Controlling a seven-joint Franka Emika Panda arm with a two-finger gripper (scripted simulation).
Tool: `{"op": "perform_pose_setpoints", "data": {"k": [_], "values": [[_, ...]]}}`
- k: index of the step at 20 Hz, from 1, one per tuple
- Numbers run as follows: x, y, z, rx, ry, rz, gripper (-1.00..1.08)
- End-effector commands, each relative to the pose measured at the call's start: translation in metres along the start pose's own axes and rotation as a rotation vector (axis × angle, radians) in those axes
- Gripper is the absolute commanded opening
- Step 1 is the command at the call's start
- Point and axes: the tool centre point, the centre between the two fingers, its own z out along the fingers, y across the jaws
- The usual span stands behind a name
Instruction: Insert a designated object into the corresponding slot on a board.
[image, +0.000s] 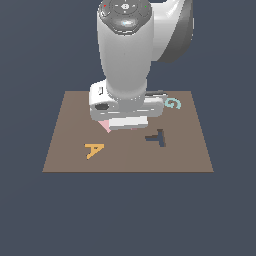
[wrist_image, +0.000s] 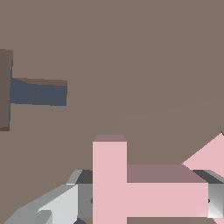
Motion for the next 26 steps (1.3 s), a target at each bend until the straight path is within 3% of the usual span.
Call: {"op": "perform_pose_setpoints", "data": {"k": [1,11,26], "values": [[0.014,-0.022,-0.001,0.0,0.0,0.014,-1.0],[0.052,-0.075,-0.003,0.0,0.0,0.043,-1.0],[0.061,-0.085,0.006,0.0,0.0,0.049,-1.0]]}}
